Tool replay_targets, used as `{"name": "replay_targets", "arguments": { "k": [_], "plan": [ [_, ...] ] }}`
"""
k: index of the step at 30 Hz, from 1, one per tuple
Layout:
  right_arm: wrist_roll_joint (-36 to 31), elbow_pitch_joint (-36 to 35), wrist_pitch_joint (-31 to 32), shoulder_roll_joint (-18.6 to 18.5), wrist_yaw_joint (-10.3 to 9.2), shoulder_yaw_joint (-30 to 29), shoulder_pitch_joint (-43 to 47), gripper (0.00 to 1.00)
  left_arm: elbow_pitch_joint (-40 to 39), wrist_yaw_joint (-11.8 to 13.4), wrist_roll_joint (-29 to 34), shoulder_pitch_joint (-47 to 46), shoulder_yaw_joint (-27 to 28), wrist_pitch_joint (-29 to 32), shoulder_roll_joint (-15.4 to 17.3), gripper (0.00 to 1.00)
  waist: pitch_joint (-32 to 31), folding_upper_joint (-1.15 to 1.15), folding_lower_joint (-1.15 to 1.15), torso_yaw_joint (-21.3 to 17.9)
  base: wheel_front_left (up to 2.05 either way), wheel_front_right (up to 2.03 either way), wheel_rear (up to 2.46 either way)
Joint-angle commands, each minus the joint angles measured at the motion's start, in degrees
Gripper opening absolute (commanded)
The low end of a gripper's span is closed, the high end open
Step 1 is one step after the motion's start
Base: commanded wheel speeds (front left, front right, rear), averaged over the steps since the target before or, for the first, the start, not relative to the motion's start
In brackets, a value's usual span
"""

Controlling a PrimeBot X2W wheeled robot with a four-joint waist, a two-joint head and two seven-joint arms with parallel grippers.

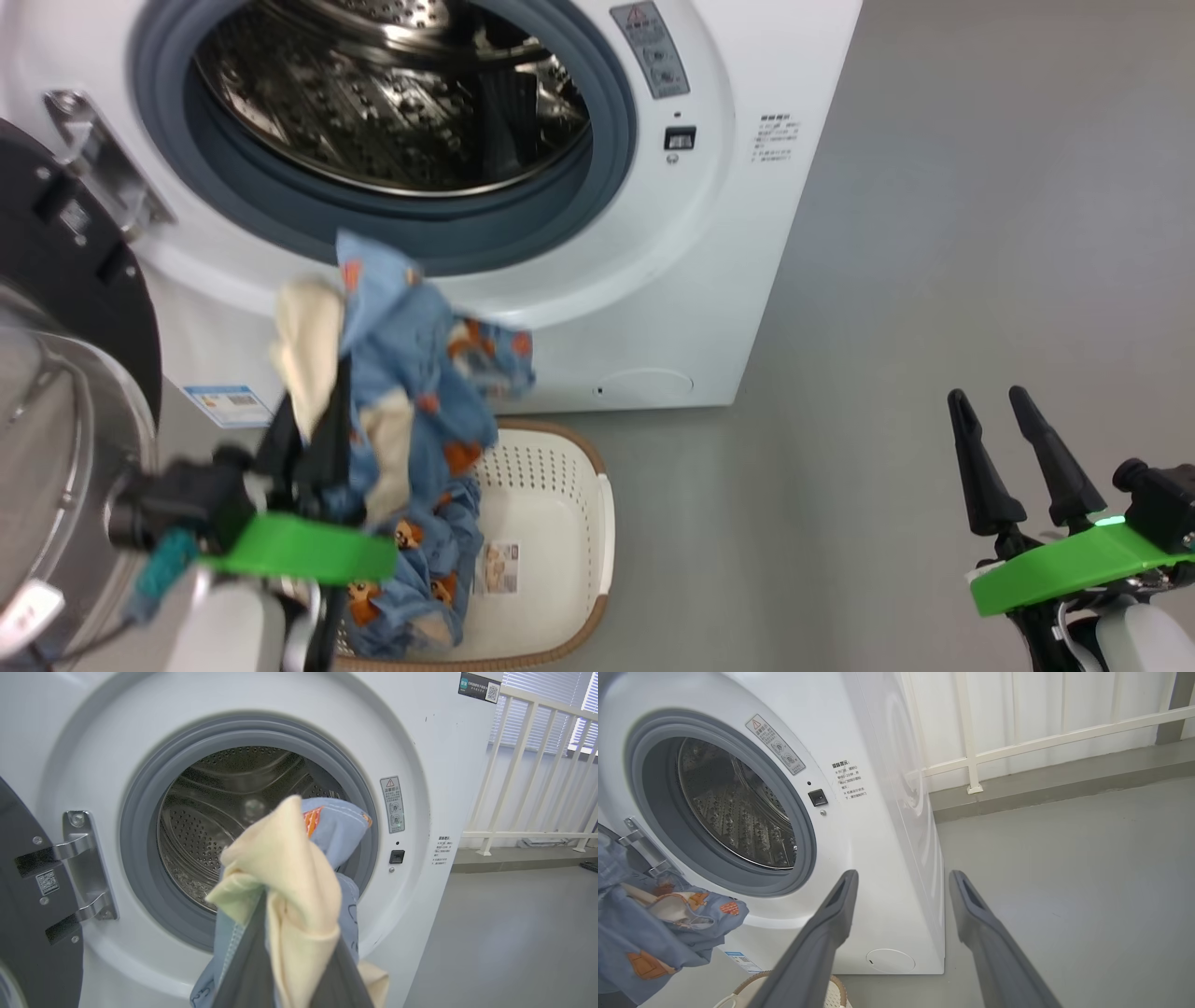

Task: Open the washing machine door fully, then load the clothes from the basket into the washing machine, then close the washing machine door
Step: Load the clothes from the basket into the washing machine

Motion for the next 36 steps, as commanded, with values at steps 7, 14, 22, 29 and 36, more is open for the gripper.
{"name": "replay_targets", "arguments": {
  "k": [7,14,22,29,36],
  "plan": [
    [0.71,-2.86,-0.26,-1.33,0.56,1.07,-3.73,1.0,1.62,1.17,1.24,-15.33,2.6,-0.44,1.81,0.0,7.53,0.0,0.0,-1.36,0.0,0.0,0.0],
    [1.39,-4.16,-0.26,-1.42,0.56,1.14,-7.26,1.0,10.33,1.62,1.45,-28.68,3.93,-0.48,3.19,0.0,15.68,0.0,0.0,-3.61,0.0,0.0,0.0],
    [2.08,-5.69,-0.26,-1.57,0.56,1.2,-11.12,1.0,21.35,2.0,1.16,-41.84,5.2,-0.6,4.24,0.0,24.55,0.0,0.0,-5.87,0.0,0.0,0.0],
    [2.42,-6.61,-0.26,-0.72,0.56,0.86,-13.65,1.0,29.9,2.07,1.16,-51.28,6.43,-0.69,5.63,0.0,30.84,0.0,0.0,-7.92,0.0,0.0,0.0],
    [2.69,-7.37,-0.26,0.45,0.56,0.72,-14.9,1.0,34.76,2.75,2.04,-57.59,6.79,-0.7,6.66,0.0,35.07,0.0,0.0,-9.77,0.0,0.0,0.0]
  ]
}}
